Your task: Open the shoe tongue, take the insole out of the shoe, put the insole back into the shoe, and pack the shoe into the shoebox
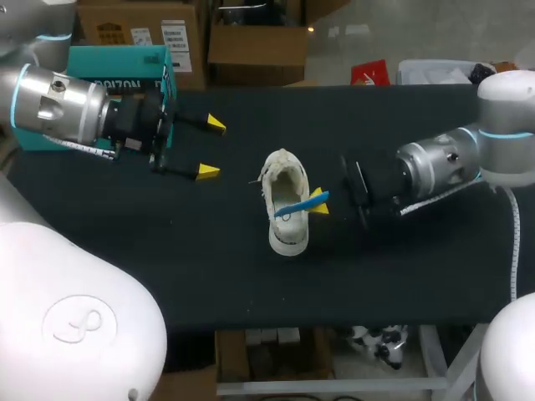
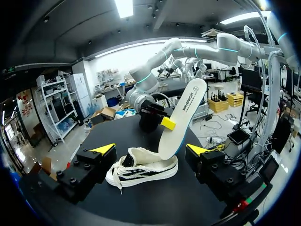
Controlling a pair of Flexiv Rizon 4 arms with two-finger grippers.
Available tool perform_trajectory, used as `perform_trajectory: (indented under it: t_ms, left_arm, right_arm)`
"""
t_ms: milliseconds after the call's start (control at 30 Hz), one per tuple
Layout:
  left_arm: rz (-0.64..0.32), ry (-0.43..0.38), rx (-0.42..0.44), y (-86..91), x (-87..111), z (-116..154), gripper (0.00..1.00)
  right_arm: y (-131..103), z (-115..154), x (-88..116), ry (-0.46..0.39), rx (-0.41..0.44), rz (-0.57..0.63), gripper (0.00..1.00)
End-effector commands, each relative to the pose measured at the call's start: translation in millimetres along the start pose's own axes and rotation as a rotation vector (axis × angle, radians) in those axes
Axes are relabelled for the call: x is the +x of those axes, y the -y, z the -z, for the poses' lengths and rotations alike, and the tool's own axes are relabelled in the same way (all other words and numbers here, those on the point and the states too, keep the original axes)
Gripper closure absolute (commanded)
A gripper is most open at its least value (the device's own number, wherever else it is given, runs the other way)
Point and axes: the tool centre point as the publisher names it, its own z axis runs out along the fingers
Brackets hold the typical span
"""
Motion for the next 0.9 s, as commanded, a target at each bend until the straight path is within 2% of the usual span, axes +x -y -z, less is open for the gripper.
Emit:
perform_trajectory:
  t_ms: [33,167,367,400,433,467,500,533,700,800,867,900]
  left_arm:
    - [-0.002,-0.211,-0.008,-0.2,-2.2,-3.6,0.00]
    - [0.010,-0.122,0.022,5.1,1.0,-11.3,0.00]
    - [0.069,0.254,0.050,16.5,-5.5,-29.2,0.00]
    - [0.069,0.275,0.062,17.9,-3.9,-30.5,0.00]
    - [0.095,0.334,0.069,20.6,-5.4,-30.5,0.00]
    - [0.088,0.414,0.039,21.6,-7.9,-32.0,0.00]
    - [0.082,0.454,0.014,21.5,-8.5,-34.4,0.00]
    - [0.120,0.500,0.015,23.6,-9.6,-35.4,0.00]
    - [0.154,0.744,-0.109,27.5,-21.7,-38.6,0.00]
    - [0.182,0.869,-0.167,31.5,-27.3,-39.6,0.00]
    - [0.203,0.881,-0.172,34.7,-29.7,-38.9,0.00]
    - [0.193,0.937,-0.190,36.2,-31.4,-38.3,0.00]
  right_arm:
    - [0.2,2.8,2.7,-0.002,-0.014,0.017,1.00]
    - [-1.4,0.3,4.9,0.007,-0.021,0.009,1.00]
    - [-0.6,-1.4,5.3,0.014,-0.024,0.003,1.00]
    - [-0.2,-1.7,5.3,0.017,-0.023,0.005,1.00]
    - [0.1,-2.0,5.4,0.020,-0.022,0.008,1.00]
    - [0.4,-2.4,5.4,0.021,-0.021,0.010,1.00]
    - [0.5,-2.8,5.2,0.023,-0.019,0.013,1.00]
    - [0.5,-2.8,5.1,0.024,-0.019,0.015,1.00]
    - [-0.9,-3.4,4.0,0.028,-0.010,0.027,1.00]
    - [-1.7,-3.5,5.0,0.035,-0.005,0.030,1.00]
    - [-2.4,-3.4,6.1,0.041,-0.001,0.033,1.00]
    - [-2.7,-3.4,6.3,0.042,0.000,0.033,1.00]
